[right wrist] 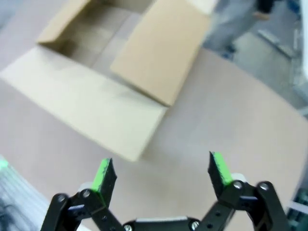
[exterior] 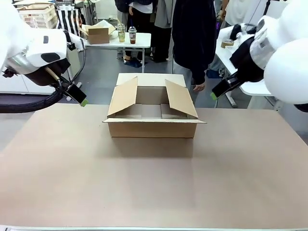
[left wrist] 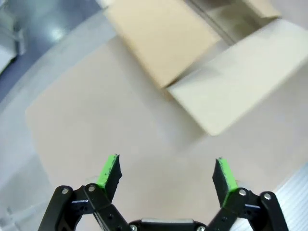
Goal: Pack the gift set into the box.
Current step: Place both hands on the side flaps of the Package Box and spread them outward.
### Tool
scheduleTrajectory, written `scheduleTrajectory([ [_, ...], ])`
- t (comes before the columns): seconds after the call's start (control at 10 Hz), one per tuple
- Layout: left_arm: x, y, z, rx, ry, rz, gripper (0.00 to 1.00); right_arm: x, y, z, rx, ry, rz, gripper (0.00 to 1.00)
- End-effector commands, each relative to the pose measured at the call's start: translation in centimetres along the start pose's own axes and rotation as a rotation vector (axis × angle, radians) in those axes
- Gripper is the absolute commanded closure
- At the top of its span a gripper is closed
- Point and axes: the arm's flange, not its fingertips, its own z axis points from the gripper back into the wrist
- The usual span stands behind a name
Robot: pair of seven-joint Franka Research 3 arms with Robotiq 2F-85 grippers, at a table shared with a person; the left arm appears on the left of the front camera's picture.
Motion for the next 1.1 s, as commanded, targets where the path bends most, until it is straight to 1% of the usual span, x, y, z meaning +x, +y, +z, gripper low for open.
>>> scheduleTrajectory([
  [0.0,-1.1,1.4,3.5,-0.387,-0.085,0.025,0.00,-1.9,-2.0,3.6,0.468,-0.047,-0.264,0.00],
  [0.1,-2.0,2.4,5.0,-0.440,-0.100,0.023,0.00,-3.4,-2.3,5.5,0.563,-0.006,-0.355,0.00],
  [0.2,-3.2,3.4,6.7,-0.508,-0.124,0.047,0.00,-5.0,-3.6,7.9,0.649,-0.049,-0.424,0.00],
  [0.3,-4.9,4.8,8.6,-0.580,-0.170,0.119,0.00,-6.8,-5.9,10.3,0.712,-0.154,-0.518,0.00],
  [0.4,-6.5,6.2,9.6,-0.642,-0.208,0.210,0.00,-8.2,-8.1,11.6,0.775,-0.231,-0.615,0.00],
  [0.5,-7.8,7.4,9.7,-0.660,-0.237,0.360,0.00,-9.4,-10.2,11.8,0.800,-0.302,-0.734,0.00],
  [0.6,-9.1,8.7,9.9,-0.680,-0.320,0.514,0.00,-10.4,-12.0,11.2,0.795,-0.322,-0.847,0.00],
  [0.7,-10.5,10.4,10.0,-0.573,-0.454,0.800,0.00,-11.1,-13.5,10.1,0.725,-0.360,-0.941,0.00],
  [0.8,-8.6,8.4,11.0,-0.676,-0.261,0.343,0.00,-8.4,-12.1,14.2,0.818,-0.279,-0.703,0.00],
  [1.0,-8.6,8.4,11.0,-0.676,-0.261,0.343,0.00,-8.4,-12.1,14.2,0.818,-0.279,-0.703,0.00],
])
